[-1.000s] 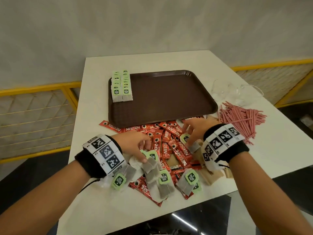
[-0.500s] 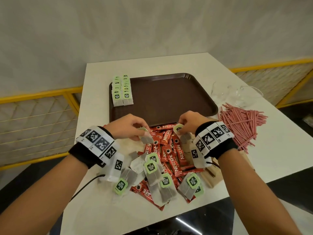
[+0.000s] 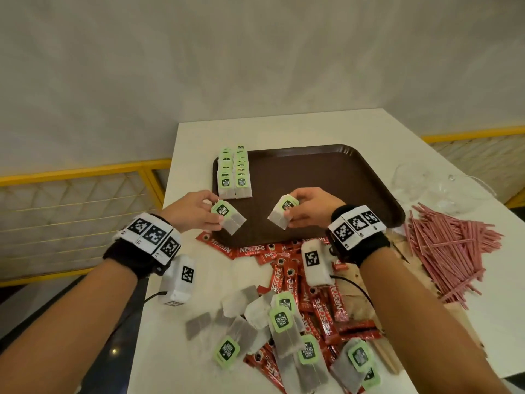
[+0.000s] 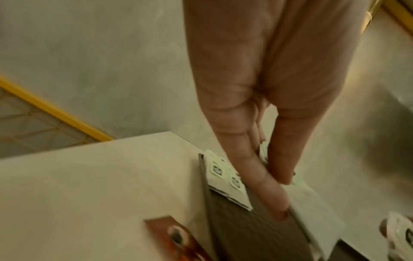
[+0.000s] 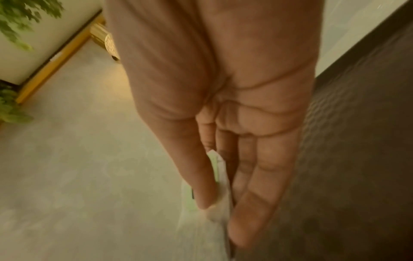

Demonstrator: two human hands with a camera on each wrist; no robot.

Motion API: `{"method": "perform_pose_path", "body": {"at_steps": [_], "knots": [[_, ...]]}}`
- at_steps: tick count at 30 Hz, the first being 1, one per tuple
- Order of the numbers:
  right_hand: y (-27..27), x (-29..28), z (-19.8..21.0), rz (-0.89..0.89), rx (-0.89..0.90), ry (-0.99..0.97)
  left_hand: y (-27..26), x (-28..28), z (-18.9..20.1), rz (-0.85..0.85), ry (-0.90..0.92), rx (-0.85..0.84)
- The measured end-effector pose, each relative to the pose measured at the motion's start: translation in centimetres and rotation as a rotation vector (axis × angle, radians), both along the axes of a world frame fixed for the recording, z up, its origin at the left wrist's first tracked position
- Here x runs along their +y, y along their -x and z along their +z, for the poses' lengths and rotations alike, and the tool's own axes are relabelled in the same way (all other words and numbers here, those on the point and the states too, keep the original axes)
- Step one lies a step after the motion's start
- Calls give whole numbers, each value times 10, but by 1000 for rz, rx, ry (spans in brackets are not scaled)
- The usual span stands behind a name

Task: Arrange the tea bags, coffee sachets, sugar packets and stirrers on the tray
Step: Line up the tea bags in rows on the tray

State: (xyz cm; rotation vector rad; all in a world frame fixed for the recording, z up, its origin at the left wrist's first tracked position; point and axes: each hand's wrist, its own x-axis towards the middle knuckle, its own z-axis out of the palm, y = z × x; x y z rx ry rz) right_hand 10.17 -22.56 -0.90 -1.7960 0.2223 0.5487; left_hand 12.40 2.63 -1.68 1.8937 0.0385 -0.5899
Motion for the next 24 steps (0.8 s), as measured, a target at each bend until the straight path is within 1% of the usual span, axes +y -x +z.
{"method": "perform_pose_path", "body": {"at_steps": [3,7,11,15,19,24], "knots": [[-27,22,-3,13,39,45,-25,11,-7,-4,-112,-32],[-60,46,-6,46,11,183,-59,17,-5,-73,-198,-44],[-90,64,-14,82,-26,261,-87,19,0,-76,-206,-58],[-111,72,-25,71,-41,319,-103,17,-8,-127,-282,-135],[-126,76,-32,81,-83,374,-115,16,-18,-131,-306,-169],[-135,77,-35,76,-108,425,-126,11,-22,-145,-303,-180]]}}
